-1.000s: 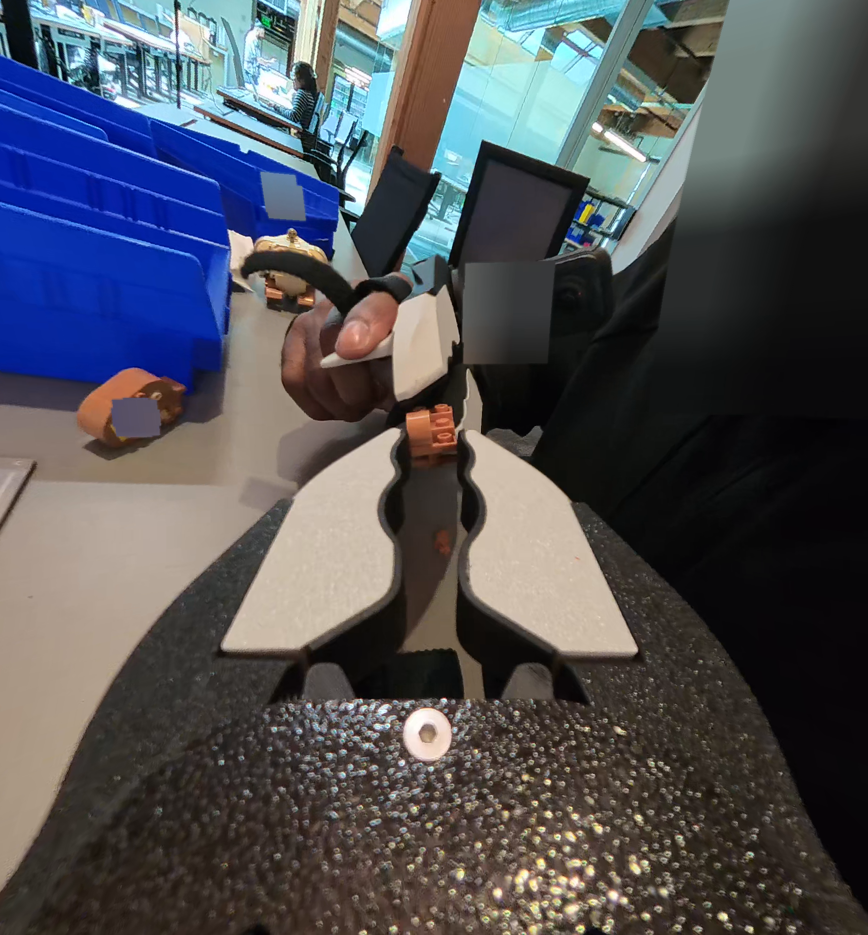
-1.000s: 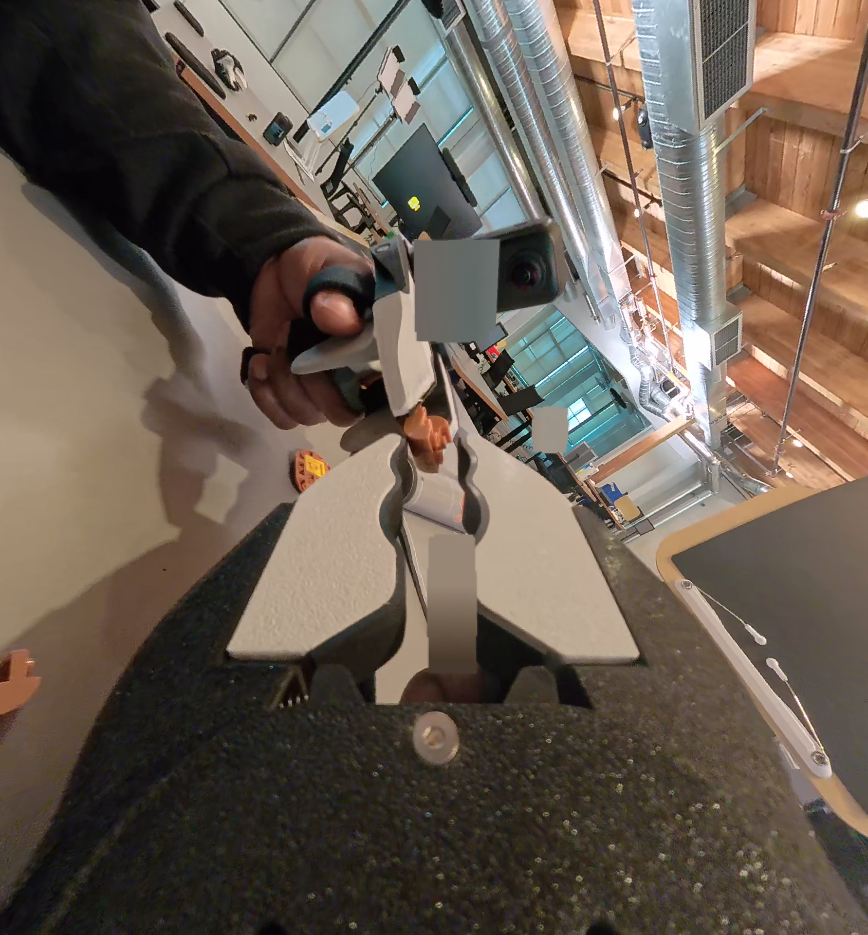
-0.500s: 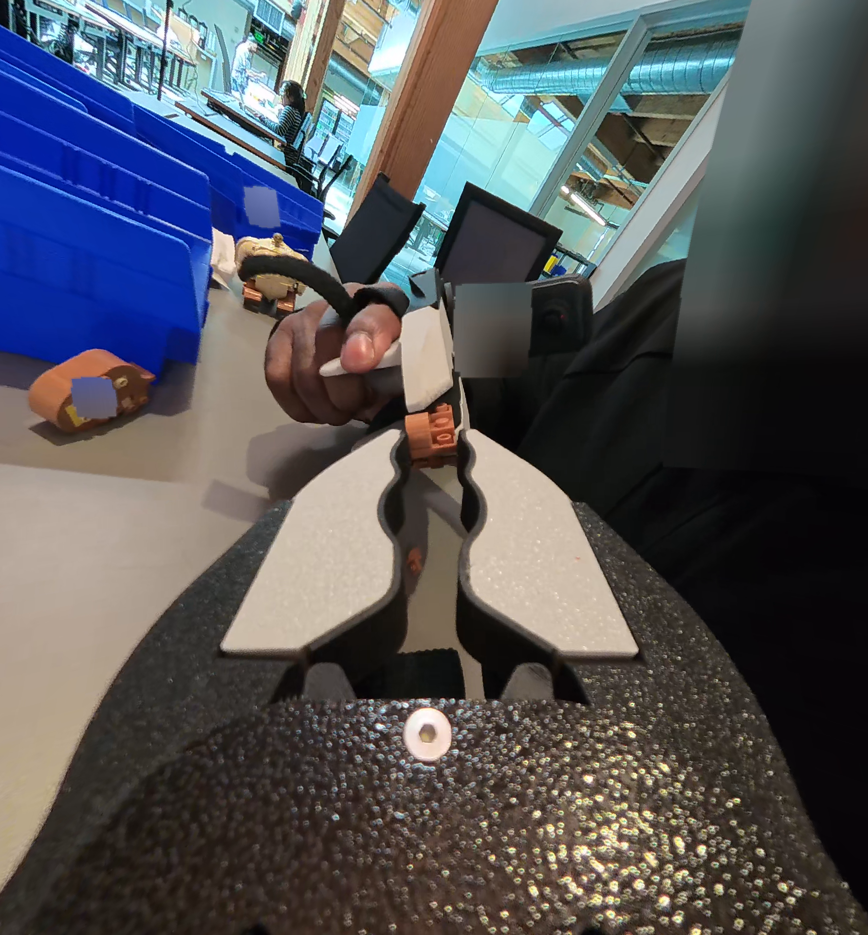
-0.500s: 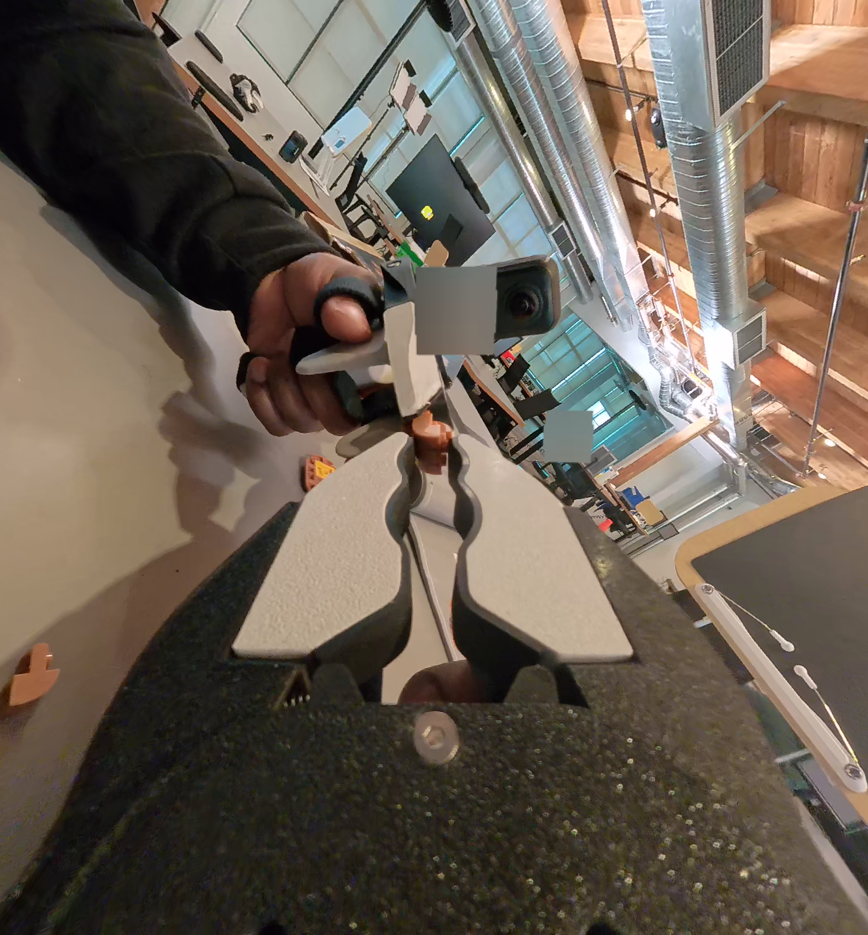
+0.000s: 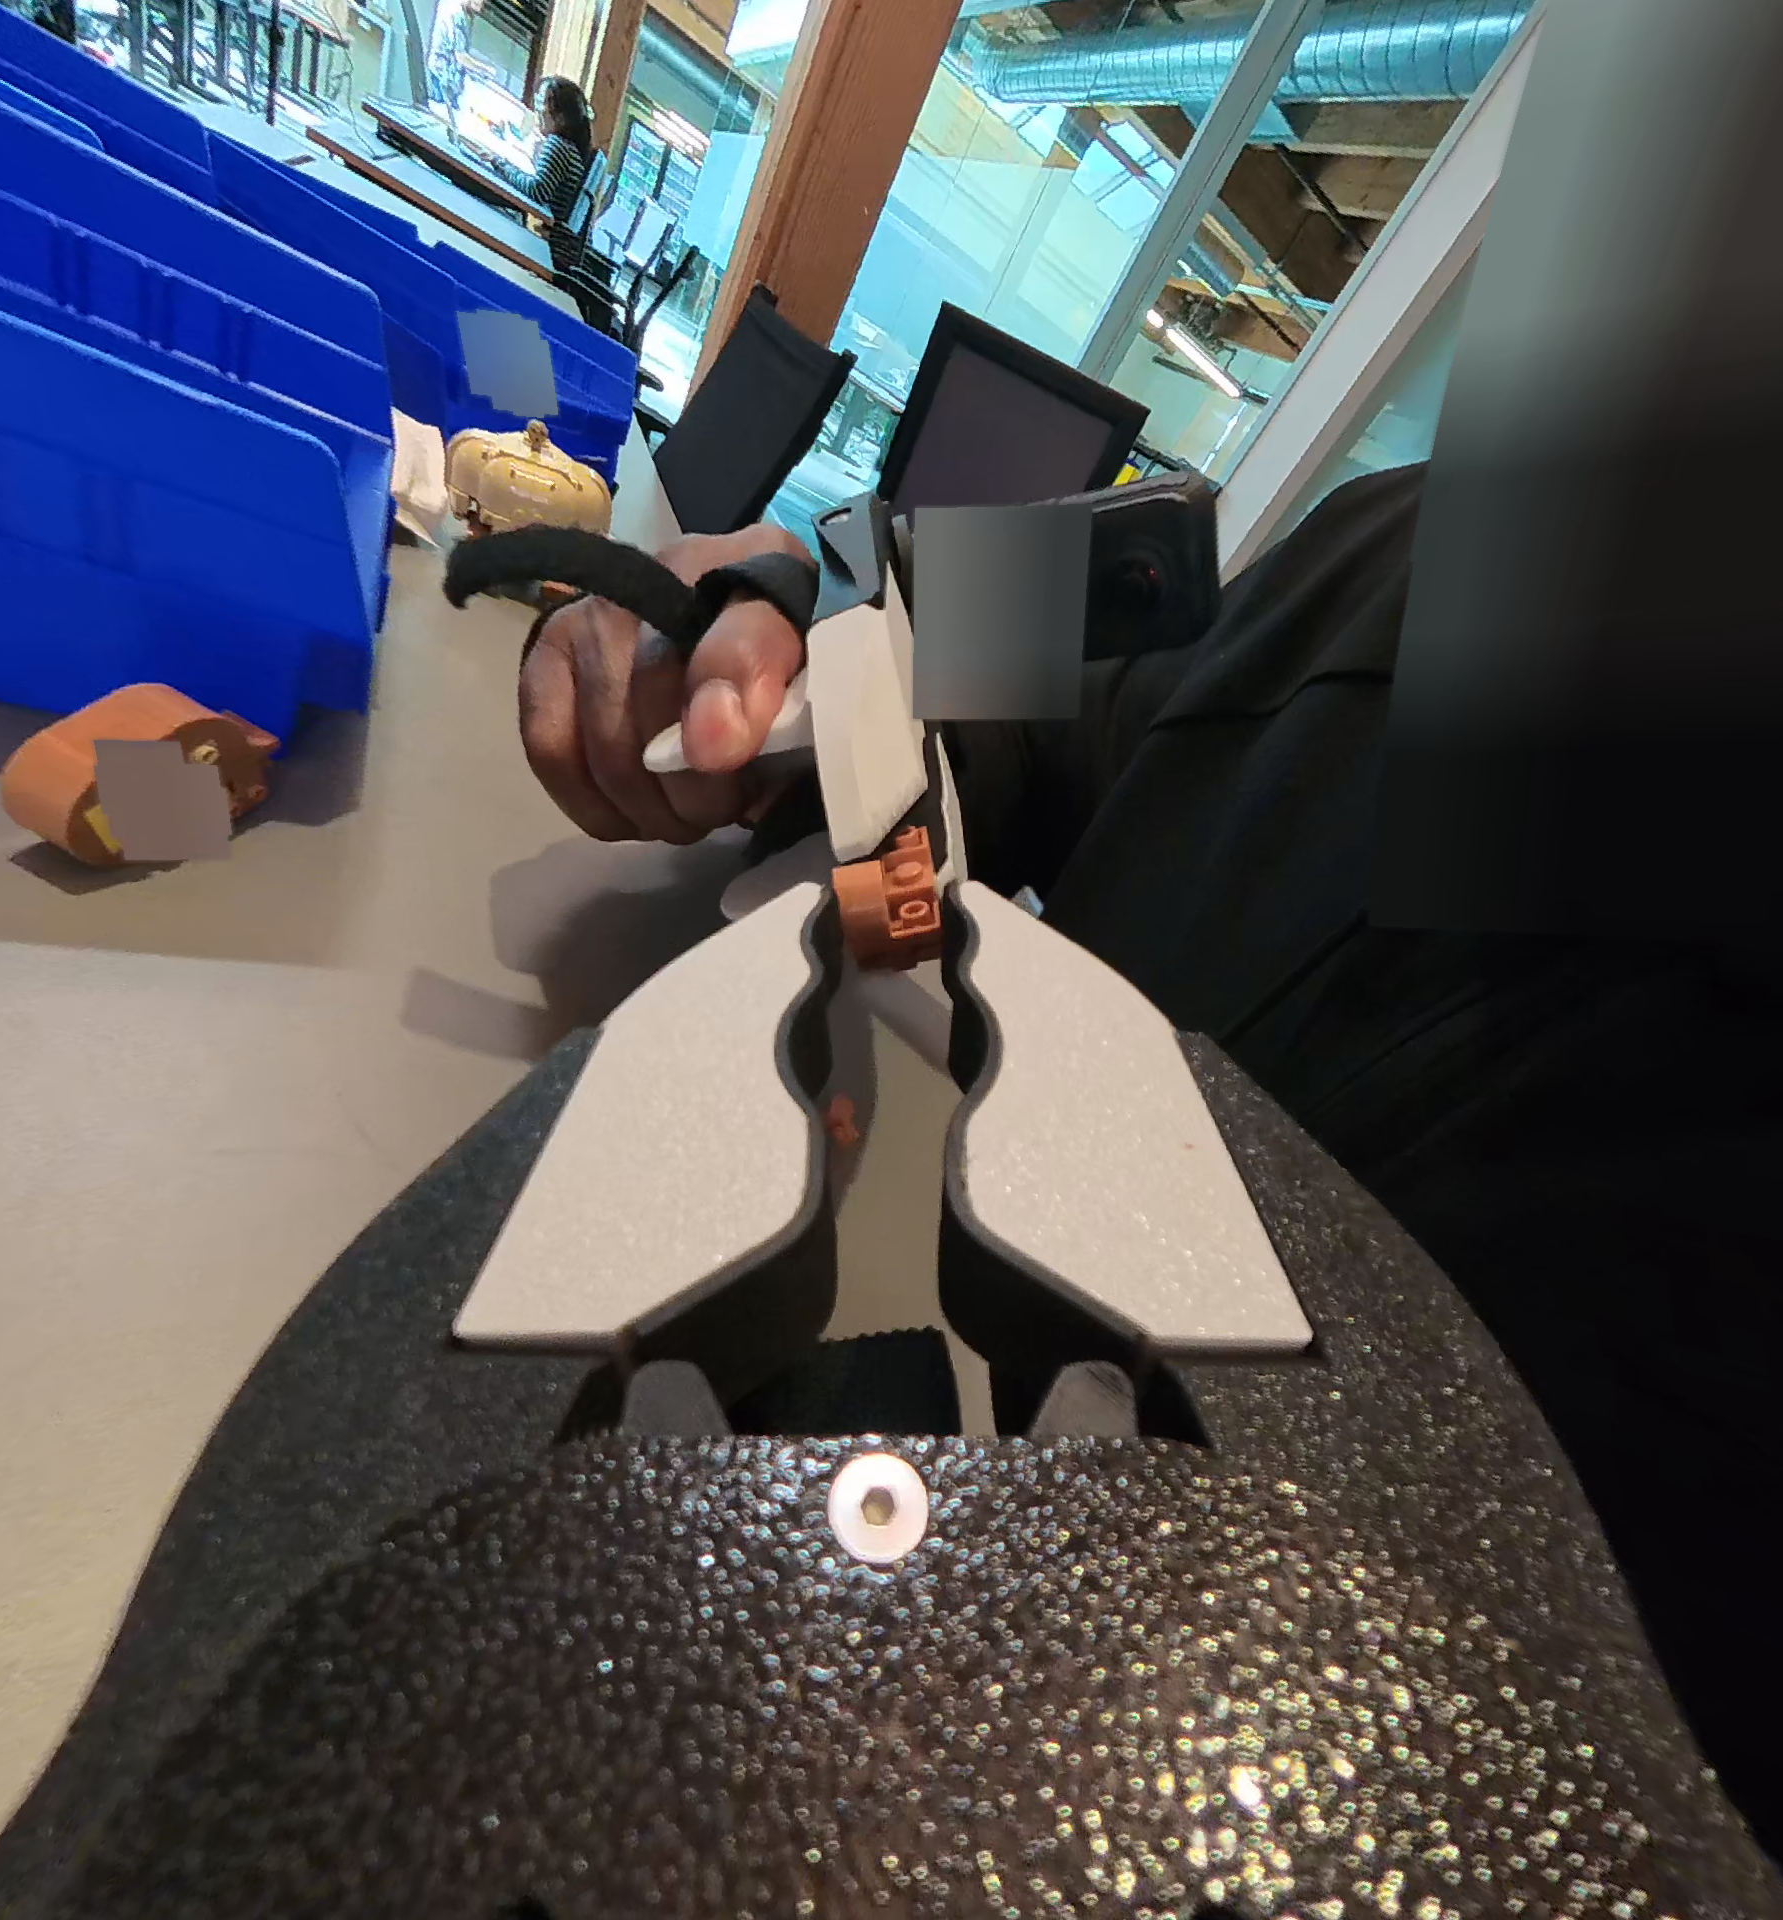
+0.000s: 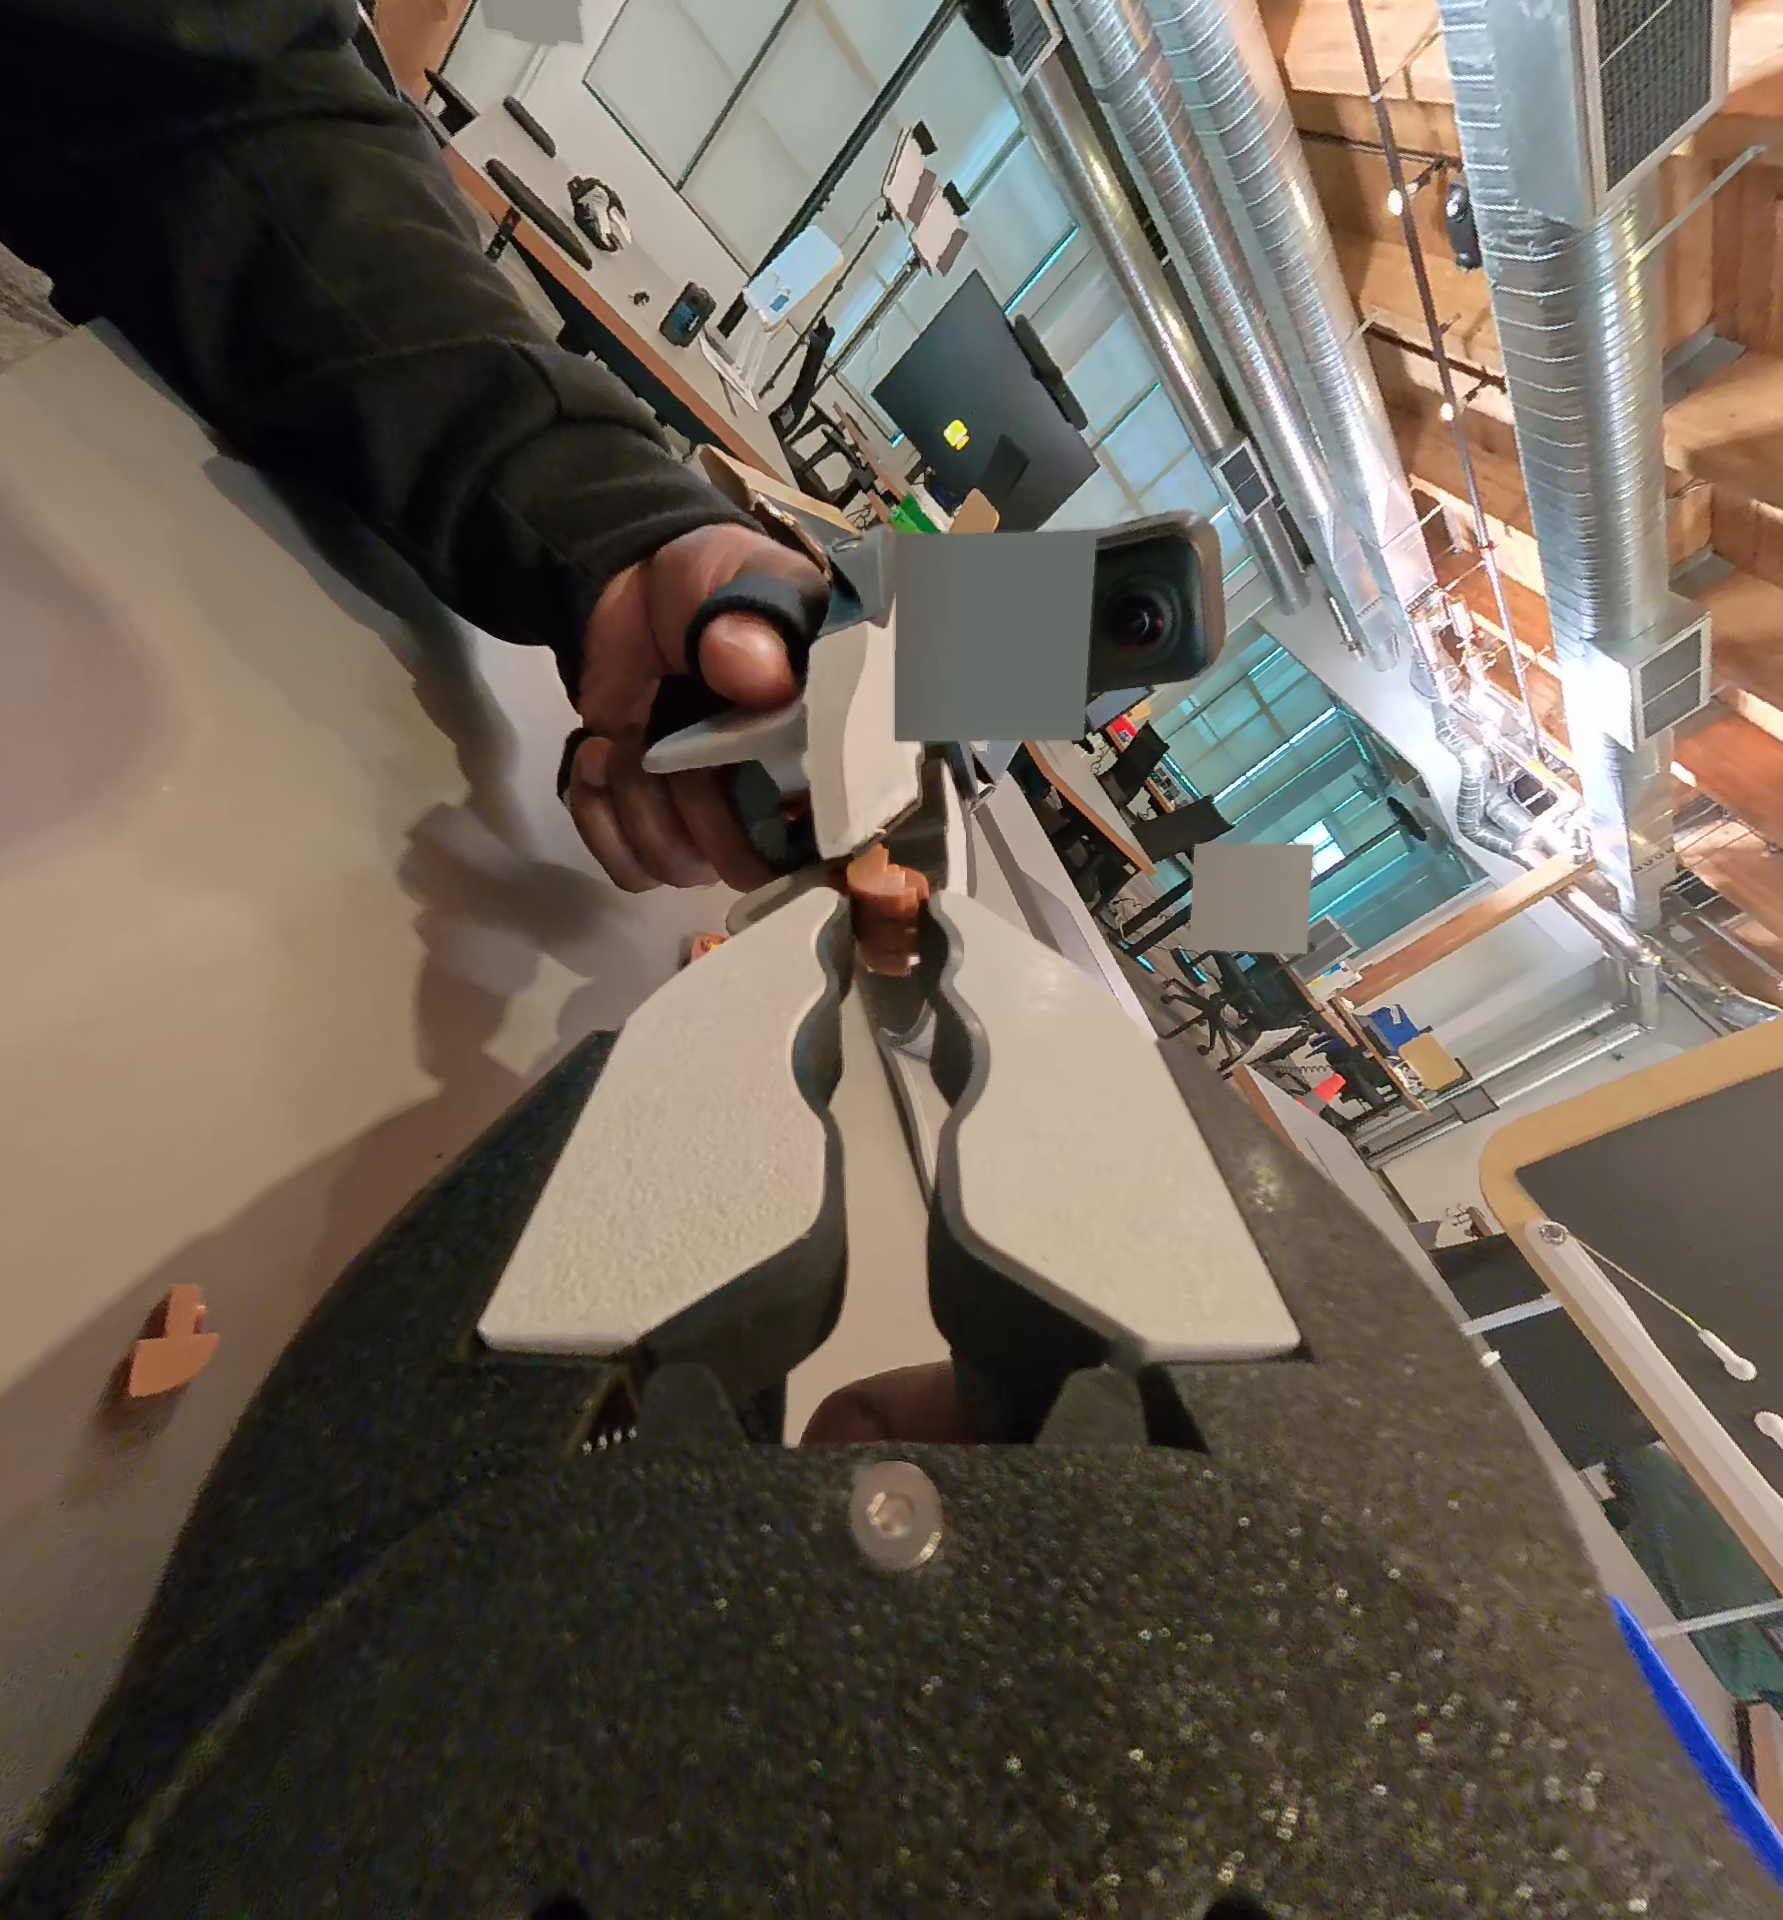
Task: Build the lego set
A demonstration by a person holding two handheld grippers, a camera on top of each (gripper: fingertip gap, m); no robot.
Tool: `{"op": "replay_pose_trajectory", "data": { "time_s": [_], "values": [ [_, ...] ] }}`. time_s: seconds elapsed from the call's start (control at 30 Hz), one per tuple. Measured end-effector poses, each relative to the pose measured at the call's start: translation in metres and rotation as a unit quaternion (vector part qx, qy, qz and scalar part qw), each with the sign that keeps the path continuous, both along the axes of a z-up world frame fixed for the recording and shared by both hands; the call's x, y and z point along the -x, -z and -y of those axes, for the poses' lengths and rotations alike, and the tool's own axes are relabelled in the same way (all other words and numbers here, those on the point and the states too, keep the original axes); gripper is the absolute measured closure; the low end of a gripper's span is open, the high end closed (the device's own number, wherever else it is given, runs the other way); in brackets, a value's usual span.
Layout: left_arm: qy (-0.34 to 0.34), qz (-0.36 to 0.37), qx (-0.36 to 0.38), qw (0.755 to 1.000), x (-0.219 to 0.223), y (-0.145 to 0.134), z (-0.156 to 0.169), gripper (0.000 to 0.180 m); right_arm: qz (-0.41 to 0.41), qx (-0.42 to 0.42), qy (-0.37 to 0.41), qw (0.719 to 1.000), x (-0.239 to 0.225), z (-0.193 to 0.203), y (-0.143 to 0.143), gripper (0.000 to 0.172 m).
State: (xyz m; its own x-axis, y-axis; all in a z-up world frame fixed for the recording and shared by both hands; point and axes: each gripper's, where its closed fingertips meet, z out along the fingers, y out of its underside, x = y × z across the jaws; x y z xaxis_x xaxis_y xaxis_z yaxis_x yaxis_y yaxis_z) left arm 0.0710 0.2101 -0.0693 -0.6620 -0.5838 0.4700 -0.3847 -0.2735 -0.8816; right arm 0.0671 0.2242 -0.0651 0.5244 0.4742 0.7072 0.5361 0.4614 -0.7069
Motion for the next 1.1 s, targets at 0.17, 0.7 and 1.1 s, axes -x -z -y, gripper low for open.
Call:
{"op": "replay_pose_trajectory", "data": {
  "time_s": [0.17,0.7,1.1],
  "values": [
    [-0.039,0.041,-0.044,0.997,-0.005,-0.004,-0.010,0.163,-0.066,0.047,0.015,0.997,-0.007,-0.009,-0.002,0.155],
    [-0.149,0.363,-0.631,0.669,-0.007,0.013,-0.037,0.163,-0.336,0.414,-0.116,0.838,-0.002,-0.013,0.010,0.142],
    [-0.121,0.414,-0.673,0.601,-0.002,0.017,-0.024,0.163,-0.296,0.385,-0.115,0.867,0.005,-0.009,0.017,0.159]
  ]
}}
